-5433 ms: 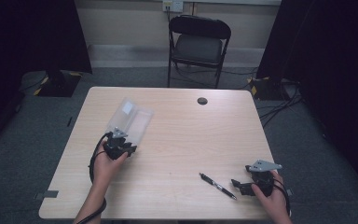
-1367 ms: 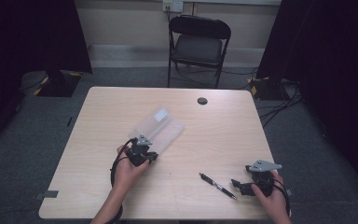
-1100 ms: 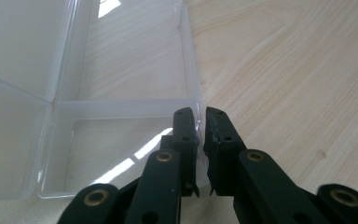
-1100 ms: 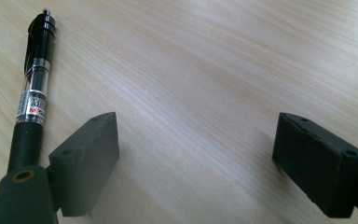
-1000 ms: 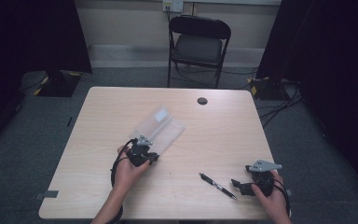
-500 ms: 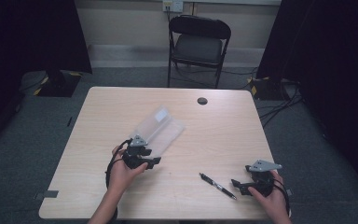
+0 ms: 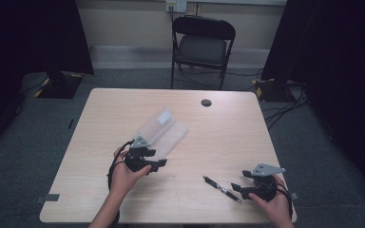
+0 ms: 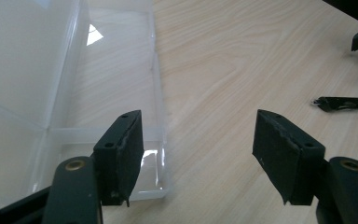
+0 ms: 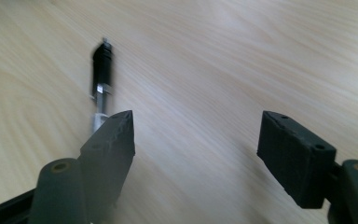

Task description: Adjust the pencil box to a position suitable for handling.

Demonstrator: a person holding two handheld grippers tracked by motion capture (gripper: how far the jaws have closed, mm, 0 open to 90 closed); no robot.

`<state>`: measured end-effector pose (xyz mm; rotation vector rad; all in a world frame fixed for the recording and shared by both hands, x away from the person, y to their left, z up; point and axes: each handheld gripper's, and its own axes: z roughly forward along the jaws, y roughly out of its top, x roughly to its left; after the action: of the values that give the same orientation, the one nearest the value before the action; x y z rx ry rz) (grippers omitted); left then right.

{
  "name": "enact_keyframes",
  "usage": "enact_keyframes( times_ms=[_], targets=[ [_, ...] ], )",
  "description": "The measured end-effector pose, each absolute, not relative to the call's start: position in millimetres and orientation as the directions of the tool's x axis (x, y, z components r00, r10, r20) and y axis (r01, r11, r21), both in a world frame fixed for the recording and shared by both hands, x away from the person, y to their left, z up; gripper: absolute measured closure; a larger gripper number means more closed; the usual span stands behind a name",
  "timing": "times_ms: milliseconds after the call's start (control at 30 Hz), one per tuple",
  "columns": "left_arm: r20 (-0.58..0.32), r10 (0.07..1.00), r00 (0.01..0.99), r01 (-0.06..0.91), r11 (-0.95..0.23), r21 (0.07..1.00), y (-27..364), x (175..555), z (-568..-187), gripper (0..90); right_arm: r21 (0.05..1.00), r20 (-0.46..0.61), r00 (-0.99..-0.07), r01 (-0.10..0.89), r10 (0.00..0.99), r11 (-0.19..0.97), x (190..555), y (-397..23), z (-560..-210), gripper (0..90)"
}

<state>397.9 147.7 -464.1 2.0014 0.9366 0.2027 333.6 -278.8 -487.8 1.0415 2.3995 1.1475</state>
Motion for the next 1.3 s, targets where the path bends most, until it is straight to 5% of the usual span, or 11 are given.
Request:
enact_keyframes(
  times_ms=[567, 700, 1000, 1300],
  targets=[
    [-0.155, 0.656, 0.738, 0.5, -0.378, 0.779, 130.5, 394.2, -461.2, 33.2, 0.753, 0.092, -0.758, 0.477, 0.646, 0.453, 321.4, -257.7, -490.5, 36.8],
    [-0.167, 0.662, 0.73, 0.507, -0.361, 0.783, 129.1, 392.1, -458.9, 33.0, 0.741, 0.075, -0.764, 0.473, 0.641, 0.477, 322.9, -259.5, -494.2, 43.9],
    [-0.155, 0.656, 0.739, 0.504, -0.384, 0.774, 122.9, 390.0, -460.2, 33.0, 0.733, 0.016, -0.768, 0.445, 0.64, 0.515, 326.8, -256.7, -492.4, 79.7],
    [-0.152, 0.651, 0.744, 0.487, -0.373, 0.789, 122.2, 383.7, -454.7, 33.0, 0.727, 0.033, -0.763, 0.461, 0.646, 0.508, 328.2, -250.0, -489.2, 80.3]
  ],
)
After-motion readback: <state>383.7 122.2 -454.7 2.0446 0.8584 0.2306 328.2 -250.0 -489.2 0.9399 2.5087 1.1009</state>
